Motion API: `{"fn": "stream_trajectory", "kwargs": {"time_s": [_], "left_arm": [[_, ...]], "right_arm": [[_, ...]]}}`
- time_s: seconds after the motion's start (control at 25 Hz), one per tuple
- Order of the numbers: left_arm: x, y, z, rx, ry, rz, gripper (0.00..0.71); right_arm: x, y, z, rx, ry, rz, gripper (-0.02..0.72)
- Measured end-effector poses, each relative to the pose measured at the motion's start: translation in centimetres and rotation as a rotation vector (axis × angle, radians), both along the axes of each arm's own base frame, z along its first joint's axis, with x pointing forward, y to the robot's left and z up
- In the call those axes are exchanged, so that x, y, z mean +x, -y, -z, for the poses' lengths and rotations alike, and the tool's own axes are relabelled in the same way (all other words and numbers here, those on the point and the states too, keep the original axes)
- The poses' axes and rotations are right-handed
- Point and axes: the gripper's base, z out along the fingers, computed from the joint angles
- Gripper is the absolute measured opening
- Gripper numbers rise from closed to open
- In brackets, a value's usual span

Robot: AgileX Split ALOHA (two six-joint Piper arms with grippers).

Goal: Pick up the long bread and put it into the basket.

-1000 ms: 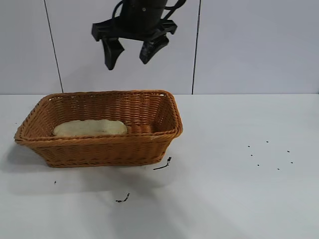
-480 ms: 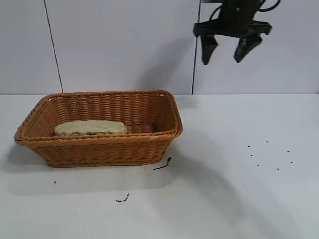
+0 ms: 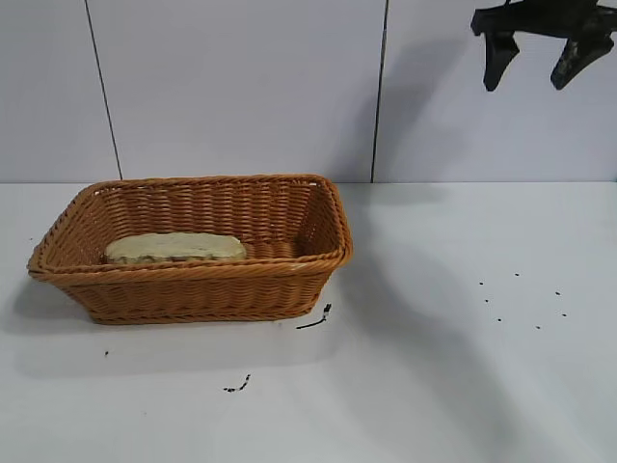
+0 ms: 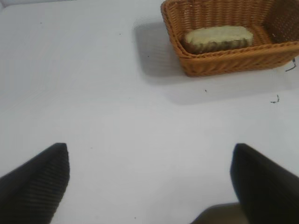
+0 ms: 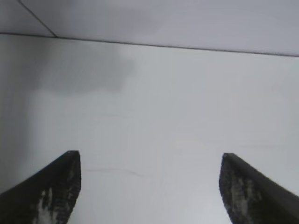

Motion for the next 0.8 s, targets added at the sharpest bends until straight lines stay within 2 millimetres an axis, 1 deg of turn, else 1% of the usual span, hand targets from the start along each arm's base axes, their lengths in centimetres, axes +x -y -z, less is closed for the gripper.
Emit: {"fn": "stream_trajectory", "kwargs": {"time_s": [0.04,0.08,0.12,0.16,0.2,0.24,0.28,0.36,0.4,0.52,0.56,0.64,0.68,0.76,0.8], "left_arm": [[0.0,0.0,0.0,0.000,0.000,0.000,0.696],[0.0,0.0,0.0,0.000,0.000,0.000,0.696],[0.0,0.0,0.0,0.000,0.000,0.000,0.696],[0.0,0.0,0.0,0.000,0.000,0.000,0.696],[0.0,0.0,0.0,0.000,0.000,0.000,0.696],[0.0,0.0,0.0,0.000,0.000,0.000,0.696],[0.0,0.0,0.0,0.000,0.000,0.000,0.696],[0.0,0.0,0.0,0.000,0.000,0.000,0.696],[0.0,0.0,0.0,0.000,0.000,0.000,0.696],[0.0,0.0,0.0,0.000,0.000,0.000,0.696],[0.0,0.0,0.0,0.000,0.000,0.000,0.696],[0.0,0.0,0.0,0.000,0.000,0.000,0.696],[0.0,0.0,0.0,0.000,0.000,0.000,0.696],[0.0,0.0,0.0,0.000,0.000,0.000,0.696],[0.0,0.0,0.0,0.000,0.000,0.000,0.696]], "right_arm": [[-1.5,0.1,-0.8,-0.001,-0.003,-0.001,0.558],[-2.8,0.1,-1.0,-0.003,-0.018,-0.002,0.558],[-4.5,0.1,-0.8,-0.006,-0.051,-0.008,0.558],[-6.2,0.1,-1.2,-0.007,-0.057,-0.009,0.558],[-7.8,0.2,-1.2,-0.007,-0.074,-0.009,0.558],[-10.0,0.2,-1.1,-0.009,-0.094,-0.012,0.558],[-11.6,0.2,-1.0,-0.009,-0.107,-0.013,0.558],[-15.7,0.3,-0.7,-0.010,-0.128,-0.015,0.558],[-17.4,0.3,-0.5,-0.010,-0.133,-0.015,0.558],[-23.3,0.3,0.9,-0.010,-0.147,-0.015,0.558],[-24.9,0.4,1.8,-0.010,-0.161,-0.015,0.558],[-28.5,0.4,2.7,-0.009,-0.135,-0.015,0.558],[-30.2,0.4,3.3,-0.009,-0.111,-0.016,0.558],[-32.7,0.4,4.6,-0.010,-0.059,-0.017,0.558],[-34.3,0.4,5.1,-0.010,-0.004,-0.017,0.558]]}}
